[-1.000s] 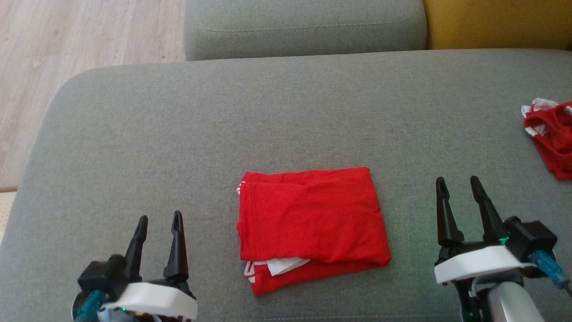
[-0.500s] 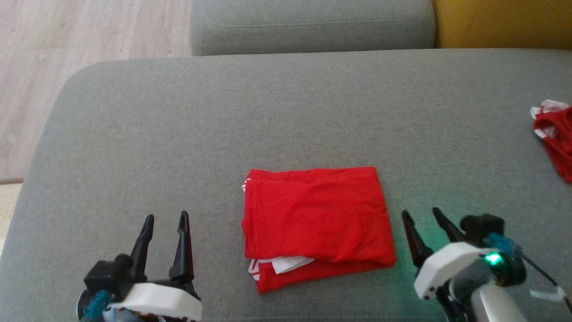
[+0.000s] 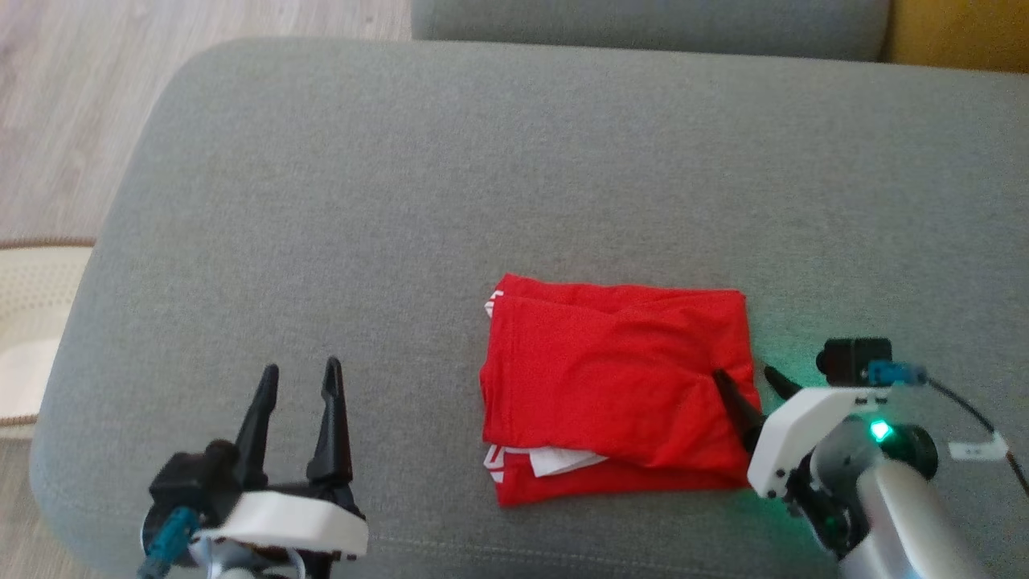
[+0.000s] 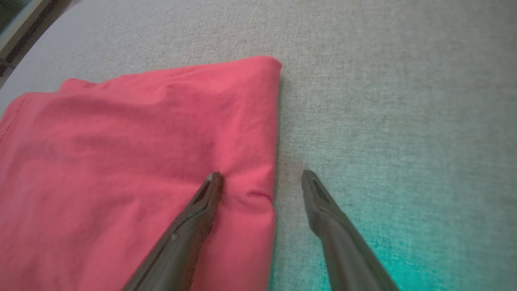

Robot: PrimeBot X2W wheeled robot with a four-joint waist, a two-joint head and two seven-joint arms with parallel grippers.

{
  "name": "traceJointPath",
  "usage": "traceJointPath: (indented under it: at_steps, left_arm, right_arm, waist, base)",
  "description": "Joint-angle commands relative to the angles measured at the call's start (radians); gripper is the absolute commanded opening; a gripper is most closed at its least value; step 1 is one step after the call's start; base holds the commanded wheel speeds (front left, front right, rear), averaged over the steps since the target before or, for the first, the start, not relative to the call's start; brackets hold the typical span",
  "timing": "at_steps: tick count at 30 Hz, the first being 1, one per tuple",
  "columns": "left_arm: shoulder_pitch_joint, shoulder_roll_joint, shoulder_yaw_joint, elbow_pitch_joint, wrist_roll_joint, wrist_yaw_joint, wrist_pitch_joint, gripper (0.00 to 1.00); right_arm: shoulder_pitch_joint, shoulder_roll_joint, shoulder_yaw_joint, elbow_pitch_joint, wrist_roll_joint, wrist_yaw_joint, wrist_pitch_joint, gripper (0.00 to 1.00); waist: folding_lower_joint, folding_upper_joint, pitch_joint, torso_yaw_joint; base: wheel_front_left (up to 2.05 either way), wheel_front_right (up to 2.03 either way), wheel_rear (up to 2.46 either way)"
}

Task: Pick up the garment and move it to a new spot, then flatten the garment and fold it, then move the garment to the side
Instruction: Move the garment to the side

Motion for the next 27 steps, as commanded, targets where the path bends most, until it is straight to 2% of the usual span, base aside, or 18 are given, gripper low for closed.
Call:
traceJointPath:
  at_steps: [1,7,8,9,11,13,19,27]
  left_arm:
    - [-0.050,-0.003,0.044,-0.042,0.008,-0.004,-0.013,1.00]
    - [-0.061,-0.008,0.056,-0.051,0.012,-0.009,-0.013,1.00]
    - [-0.062,-0.008,0.057,-0.051,0.013,-0.009,-0.013,1.00]
    - [-0.062,-0.009,0.057,-0.052,0.014,-0.008,-0.013,1.00]
    - [-0.063,-0.010,0.058,-0.054,0.018,-0.008,-0.013,1.00]
    - [-0.066,-0.010,0.059,-0.058,0.021,-0.008,-0.013,1.00]
    - [-0.079,-0.011,0.067,-0.077,0.038,-0.014,-0.013,1.00]
    - [-0.100,-0.007,0.067,-0.107,0.076,-0.029,-0.013,1.00]
  right_arm:
    - [-0.047,-0.015,0.034,-0.027,0.018,-0.001,0.021,1.00]
    - [-0.048,-0.056,0.079,-0.048,0.103,-0.001,0.116,0.98]
    - [-0.048,-0.061,0.085,-0.055,0.112,-0.001,0.124,0.77]
    - [-0.048,-0.065,0.090,-0.061,0.118,-0.001,0.129,0.50]
    - [-0.048,-0.072,0.101,-0.073,0.129,-0.001,0.140,0.35]
    - [-0.051,-0.079,0.106,-0.085,0.136,-0.001,0.144,0.00]
    - [-0.076,-0.092,0.096,-0.128,0.131,-0.001,0.115,0.00]
    - [-0.120,-0.130,0.045,-0.197,0.091,-0.001,0.060,0.00]
  waist:
    - [-0.0001,0.0000,0.023,0.018]
    - [-0.0001,0.0000,0.054,0.026]
    - [-0.0001,0.0000,0.057,0.025]
    - [-0.0001,0.0000,0.059,0.023]
    - [-0.0001,0.0000,0.063,0.016]
    - [-0.0001,0.0000,0.068,0.005]
    - [-0.0001,0.0000,0.093,-0.055]
    - [-0.0001,0.0000,0.136,-0.183]
  base:
    - [0.00,0.00,0.00]
    - [0.00,0.00,0.00]
    - [0.00,0.00,0.00]
    - [0.00,0.00,0.00]
    - [0.00,0.00,0.00]
    - [0.00,0.00,0.00]
    - [0.00,0.00,0.00]
    - [0.00,0.00,0.00]
